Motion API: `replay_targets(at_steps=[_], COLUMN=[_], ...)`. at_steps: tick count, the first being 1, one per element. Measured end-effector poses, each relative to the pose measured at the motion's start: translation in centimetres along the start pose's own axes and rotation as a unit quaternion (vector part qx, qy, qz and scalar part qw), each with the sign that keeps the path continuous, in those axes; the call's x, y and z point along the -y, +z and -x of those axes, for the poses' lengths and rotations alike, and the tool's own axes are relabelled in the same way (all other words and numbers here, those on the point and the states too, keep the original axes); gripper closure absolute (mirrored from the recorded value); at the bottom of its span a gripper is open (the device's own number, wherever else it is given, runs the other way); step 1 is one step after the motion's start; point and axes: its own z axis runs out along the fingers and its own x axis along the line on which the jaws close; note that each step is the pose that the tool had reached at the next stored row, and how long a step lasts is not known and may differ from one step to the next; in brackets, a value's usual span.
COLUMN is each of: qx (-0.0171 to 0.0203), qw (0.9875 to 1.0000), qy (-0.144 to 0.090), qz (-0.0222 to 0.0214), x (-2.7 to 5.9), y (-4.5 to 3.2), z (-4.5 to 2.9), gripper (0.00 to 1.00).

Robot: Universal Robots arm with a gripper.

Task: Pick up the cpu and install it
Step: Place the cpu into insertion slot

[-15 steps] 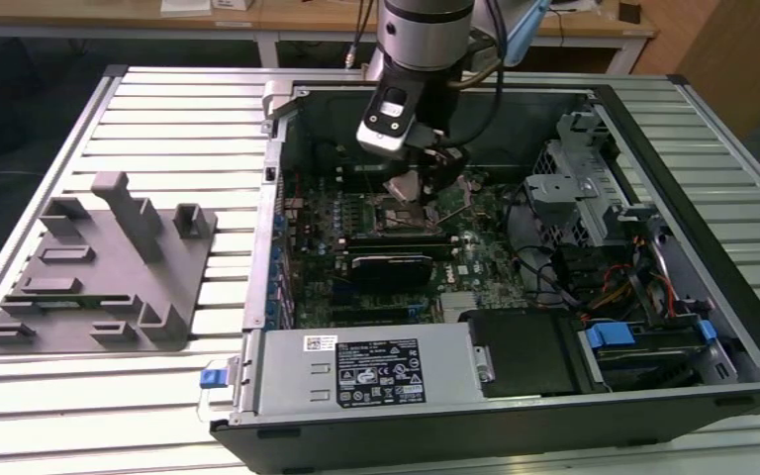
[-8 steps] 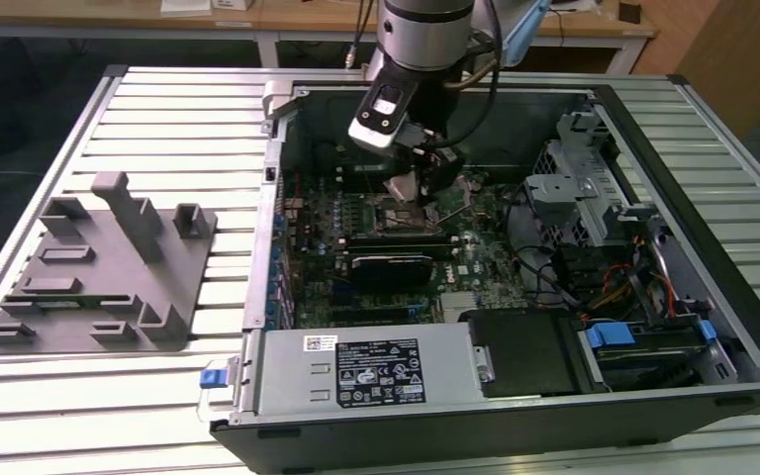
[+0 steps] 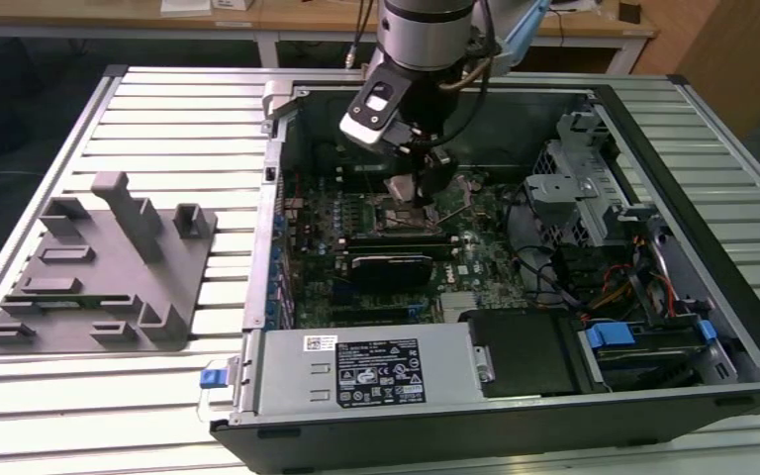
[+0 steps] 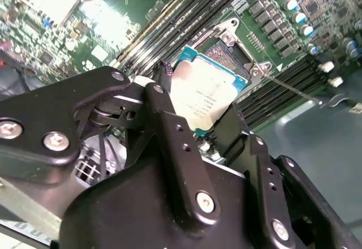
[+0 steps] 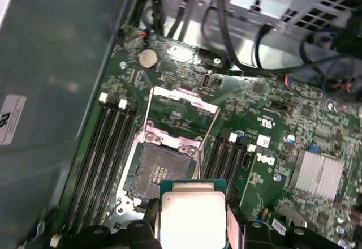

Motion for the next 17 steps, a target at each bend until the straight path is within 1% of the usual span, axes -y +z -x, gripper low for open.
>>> replay_targets(at_steps=[3,6,9,12,14,15,17], qx=[0.0011,0.0022,0.0032,0.0042,0.0049,0.0051,0.0051], qw=[0.9997,0.9988,0.9971,0.9951,0.9935,0.9931,0.9930], qy=[0.024,0.050,0.076,0.099,0.114,0.117,0.118], qz=[-0.0006,-0.0013,-0.0020,-0.0026,-0.0030,-0.0031,-0.0031], x=[0.00,0.00,0.00,0.01,0.01,0.01,0.01], y=[0.02,0.06,0.13,0.23,0.29,0.29,0.29], z=[0.00,0.00,0.00,-0.01,-0.01,-0.01,0.00], gripper=[0.45,0.45,0.45,0.45,0.45,0.45,0.45])
